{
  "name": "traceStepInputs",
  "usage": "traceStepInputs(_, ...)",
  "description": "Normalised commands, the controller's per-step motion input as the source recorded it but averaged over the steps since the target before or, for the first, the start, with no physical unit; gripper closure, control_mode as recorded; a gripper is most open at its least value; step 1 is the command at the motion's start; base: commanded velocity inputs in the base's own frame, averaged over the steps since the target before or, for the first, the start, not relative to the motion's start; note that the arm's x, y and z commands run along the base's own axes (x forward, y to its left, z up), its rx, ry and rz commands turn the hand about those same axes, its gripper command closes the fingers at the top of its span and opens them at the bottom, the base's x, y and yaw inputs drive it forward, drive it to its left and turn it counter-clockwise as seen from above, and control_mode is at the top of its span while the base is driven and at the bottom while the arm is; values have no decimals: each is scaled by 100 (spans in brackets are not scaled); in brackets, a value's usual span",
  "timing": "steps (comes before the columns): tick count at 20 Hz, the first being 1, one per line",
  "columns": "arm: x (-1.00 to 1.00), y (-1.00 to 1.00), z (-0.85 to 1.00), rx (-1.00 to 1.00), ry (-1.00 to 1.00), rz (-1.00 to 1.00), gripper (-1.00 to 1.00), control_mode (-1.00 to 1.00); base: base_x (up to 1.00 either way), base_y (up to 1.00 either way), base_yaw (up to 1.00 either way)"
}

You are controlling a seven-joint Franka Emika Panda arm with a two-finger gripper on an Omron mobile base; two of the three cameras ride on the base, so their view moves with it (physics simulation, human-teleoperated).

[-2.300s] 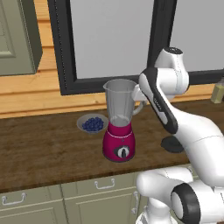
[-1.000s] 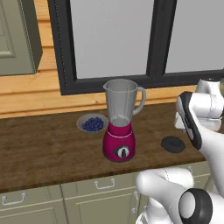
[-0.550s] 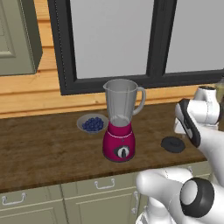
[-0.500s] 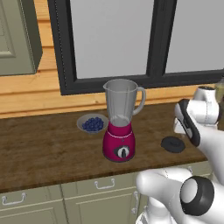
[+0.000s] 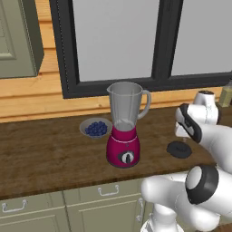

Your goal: Close the lid blender by securely placing the lid on top.

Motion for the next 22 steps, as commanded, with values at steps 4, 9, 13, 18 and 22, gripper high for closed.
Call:
traceStepInputs(4, 20, 0, -32, 0, 0, 0, -100, -100, 0, 0, 0)
traceStepInputs(9, 18, 0, -25, 0, 0, 0, -100, -100, 0, 0, 0)
traceStepInputs(13, 6, 0, -26, 0, 0, 0, -100, -100, 0, 0, 0)
traceStepInputs(18, 17, 0, -32, 0, -1, 0, -100, -100, 0, 0, 0)
traceStepInputs(22, 19, 0, -21, 0, -5, 0, -100, -100, 0, 0, 0)
